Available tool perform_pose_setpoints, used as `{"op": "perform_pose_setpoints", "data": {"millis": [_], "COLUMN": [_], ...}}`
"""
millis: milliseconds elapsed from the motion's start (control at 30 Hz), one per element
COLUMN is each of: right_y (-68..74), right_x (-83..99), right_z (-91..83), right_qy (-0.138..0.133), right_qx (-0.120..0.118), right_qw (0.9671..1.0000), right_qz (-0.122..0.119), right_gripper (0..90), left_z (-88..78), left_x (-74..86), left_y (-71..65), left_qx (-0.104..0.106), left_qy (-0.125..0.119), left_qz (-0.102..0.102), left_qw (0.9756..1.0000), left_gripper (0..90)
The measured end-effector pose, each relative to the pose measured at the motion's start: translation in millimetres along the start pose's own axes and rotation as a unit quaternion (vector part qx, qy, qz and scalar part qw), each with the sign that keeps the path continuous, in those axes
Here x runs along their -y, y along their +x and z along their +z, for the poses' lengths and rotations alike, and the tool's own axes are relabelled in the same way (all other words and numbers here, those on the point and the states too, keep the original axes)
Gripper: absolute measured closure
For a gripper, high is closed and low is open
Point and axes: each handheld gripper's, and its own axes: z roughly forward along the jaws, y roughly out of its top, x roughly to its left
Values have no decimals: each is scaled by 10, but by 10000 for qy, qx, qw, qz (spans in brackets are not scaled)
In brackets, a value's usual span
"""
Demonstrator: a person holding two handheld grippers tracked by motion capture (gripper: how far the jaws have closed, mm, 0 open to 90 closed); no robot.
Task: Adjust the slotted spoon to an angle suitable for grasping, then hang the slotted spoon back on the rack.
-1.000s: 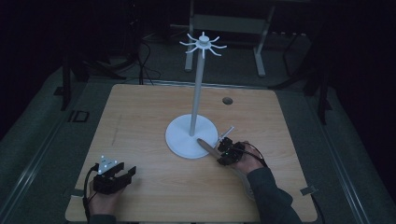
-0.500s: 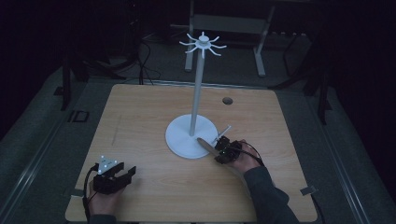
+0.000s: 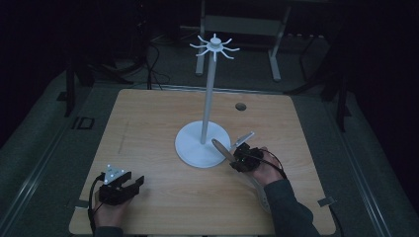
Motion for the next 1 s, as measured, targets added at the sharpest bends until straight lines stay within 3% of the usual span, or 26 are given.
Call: {"op": "perform_pose_setpoints", "data": {"millis": [533, 1000], "right_y": [-56, -100], "right_x": [65, 46], "right_z": [-273, -445], "right_qy": [-668, -1153], "right_qx": [136, 240], "right_qw": [9976, 9928], "right_qz": [130, 212], "right_gripper": [735, 736], "left_z": [4, 6], "left_x": [4, 4], "left_y": [-12, -11], "left_qx": [-6, -1], "left_qy": [9, 5], "left_qz": [21, 23], "left_qw": [10000, 10000], "left_gripper": [459, 459]}}
